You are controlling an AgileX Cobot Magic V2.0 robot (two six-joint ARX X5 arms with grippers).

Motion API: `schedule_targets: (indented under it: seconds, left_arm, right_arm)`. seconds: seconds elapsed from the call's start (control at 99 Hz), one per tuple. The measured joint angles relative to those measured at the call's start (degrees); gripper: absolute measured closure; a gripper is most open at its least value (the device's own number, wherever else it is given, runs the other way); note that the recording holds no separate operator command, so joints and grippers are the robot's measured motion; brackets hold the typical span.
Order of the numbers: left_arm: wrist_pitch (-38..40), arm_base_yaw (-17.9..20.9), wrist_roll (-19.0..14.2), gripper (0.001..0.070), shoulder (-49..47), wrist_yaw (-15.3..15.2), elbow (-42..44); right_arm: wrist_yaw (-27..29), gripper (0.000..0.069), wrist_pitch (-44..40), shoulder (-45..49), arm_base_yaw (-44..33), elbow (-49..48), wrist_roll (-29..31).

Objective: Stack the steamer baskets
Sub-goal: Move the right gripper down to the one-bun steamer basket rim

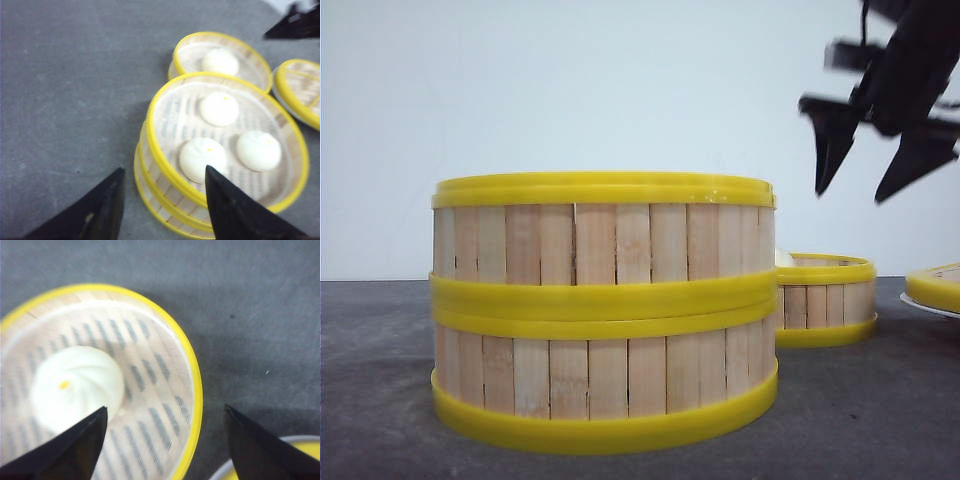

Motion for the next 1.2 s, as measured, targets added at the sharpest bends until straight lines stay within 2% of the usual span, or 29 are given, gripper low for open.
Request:
schedule_targets:
  seconds: [0.232, 0.586, 0.858, 1.101, 1.202]
  left_arm:
    - [-0.6, -0.5, -2.3, 0.0411, -8.4, 0.2, 0.0]
    - [-5.2, -0.5, -2.5, 0.0411, -13.1, 0.2, 0.0]
    - [-7.9, -0.5, -2.5, 0.0411, -13.1, 0.2, 0.0]
    - [-7.9, -0.5, -2.5, 0.0411, -13.1, 0.2, 0.0]
    - [-7.9, -0.5, -2.5, 0.0411, -13.1, 0.2, 0.0]
  right_arm:
    - [2.5, 0.0234, 0.2, 5.7, 0.0, 1.5, 0.1]
    - [4.2, 0.0295, 2.7, 9.7, -0.4, 1.6, 1.0]
    - [4.2, 0.0477, 4.3, 10.9, -1.2, 1.6, 2.1]
    - [4.2, 0.0523, 3.8, 12.1, -1.4, 1.6, 2.5]
    - [4.0, 0.0619, 3.8, 12.3, -1.5, 1.6, 3.0]
